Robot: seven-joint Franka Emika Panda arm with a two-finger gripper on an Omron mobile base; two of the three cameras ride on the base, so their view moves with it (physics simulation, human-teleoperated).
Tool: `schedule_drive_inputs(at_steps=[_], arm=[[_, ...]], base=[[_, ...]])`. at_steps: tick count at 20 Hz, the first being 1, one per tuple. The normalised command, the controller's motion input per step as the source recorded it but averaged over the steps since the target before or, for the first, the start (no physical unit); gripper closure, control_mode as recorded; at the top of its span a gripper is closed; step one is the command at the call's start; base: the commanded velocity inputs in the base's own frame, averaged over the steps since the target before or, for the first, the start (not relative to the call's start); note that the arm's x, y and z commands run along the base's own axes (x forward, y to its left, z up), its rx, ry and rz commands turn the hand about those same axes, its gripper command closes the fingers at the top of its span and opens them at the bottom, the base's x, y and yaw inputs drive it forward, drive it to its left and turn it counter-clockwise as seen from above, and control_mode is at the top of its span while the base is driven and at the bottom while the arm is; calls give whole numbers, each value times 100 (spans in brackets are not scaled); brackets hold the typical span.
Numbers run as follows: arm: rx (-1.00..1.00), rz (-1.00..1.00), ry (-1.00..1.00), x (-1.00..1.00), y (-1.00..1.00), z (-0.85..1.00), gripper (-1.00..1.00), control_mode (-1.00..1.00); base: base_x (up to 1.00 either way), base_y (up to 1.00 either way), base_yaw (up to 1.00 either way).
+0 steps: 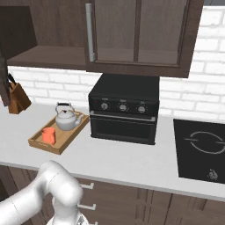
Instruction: Pick the kettle from the counter and place it on the tray. Then pick the mug from the cabinet and place it on the tray. Then close the cabinet doors.
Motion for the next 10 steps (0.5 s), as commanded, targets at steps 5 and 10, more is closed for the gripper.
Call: schedule_drive_inputs(at_steps=[5,10], arm=[[3,29,6,100,-50,-11,100,-100],[3,36,7,100,-33,-13,100,-100]], base=[[0,0,0],[0,0,0]])
